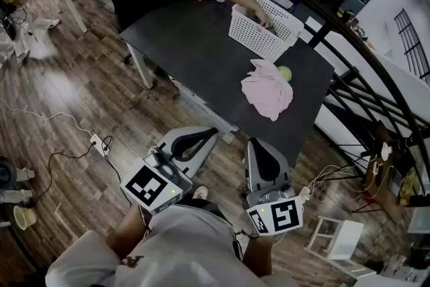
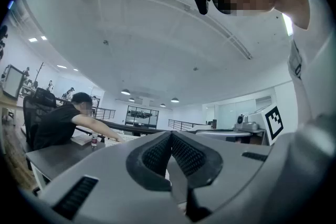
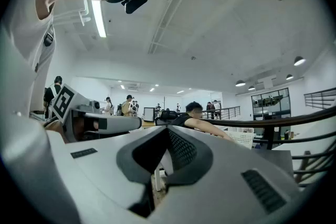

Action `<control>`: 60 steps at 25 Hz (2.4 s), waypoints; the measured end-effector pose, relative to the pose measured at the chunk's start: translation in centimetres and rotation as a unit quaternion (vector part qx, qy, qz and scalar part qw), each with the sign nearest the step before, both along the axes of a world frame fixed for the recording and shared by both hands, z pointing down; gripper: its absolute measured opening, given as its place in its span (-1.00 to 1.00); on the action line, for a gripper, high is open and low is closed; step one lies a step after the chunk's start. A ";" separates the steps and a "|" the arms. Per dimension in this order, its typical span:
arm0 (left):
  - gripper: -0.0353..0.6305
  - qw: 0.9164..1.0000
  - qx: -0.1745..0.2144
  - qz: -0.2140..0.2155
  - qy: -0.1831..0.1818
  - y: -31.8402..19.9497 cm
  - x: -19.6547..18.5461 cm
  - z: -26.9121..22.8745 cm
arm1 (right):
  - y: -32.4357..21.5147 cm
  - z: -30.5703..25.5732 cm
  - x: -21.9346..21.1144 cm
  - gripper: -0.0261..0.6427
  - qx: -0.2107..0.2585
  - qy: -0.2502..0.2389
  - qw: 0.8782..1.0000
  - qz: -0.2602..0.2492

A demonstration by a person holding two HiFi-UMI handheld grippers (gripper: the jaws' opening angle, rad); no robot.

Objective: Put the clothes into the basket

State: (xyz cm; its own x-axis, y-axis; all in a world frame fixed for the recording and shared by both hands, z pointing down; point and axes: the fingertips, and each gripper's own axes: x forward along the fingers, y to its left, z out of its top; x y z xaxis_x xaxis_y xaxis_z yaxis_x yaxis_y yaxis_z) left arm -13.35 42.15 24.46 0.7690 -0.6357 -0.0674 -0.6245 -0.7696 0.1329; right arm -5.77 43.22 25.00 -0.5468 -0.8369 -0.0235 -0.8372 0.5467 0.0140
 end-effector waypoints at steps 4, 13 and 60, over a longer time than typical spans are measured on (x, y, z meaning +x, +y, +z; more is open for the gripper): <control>-0.88 1.000 -0.019 -0.002 -0.021 1.2 1.2 0.2 | 1.0 -0.1 1.1 -0.87 -0.001 -0.005 1.000 -0.003; -0.88 0.999 -0.014 -0.023 -0.016 2.5 3.1 0.1 | 2.2 -0.5 4.3 -0.86 0.023 -0.036 0.999 0.002; -0.88 0.998 -0.047 0.005 -0.035 -16.9 5.7 4.4 | -16.4 3.7 6.6 -0.86 -0.024 0.029 0.999 0.028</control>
State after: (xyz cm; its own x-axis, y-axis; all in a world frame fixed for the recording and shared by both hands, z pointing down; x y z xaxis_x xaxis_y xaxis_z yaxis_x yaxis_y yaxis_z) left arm -7.68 25.29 28.87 0.7762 -0.6289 0.0453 -0.6269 -0.7622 0.1612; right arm 0.80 26.85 28.67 -0.4989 -0.8653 0.0481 -0.8649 0.5006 0.0372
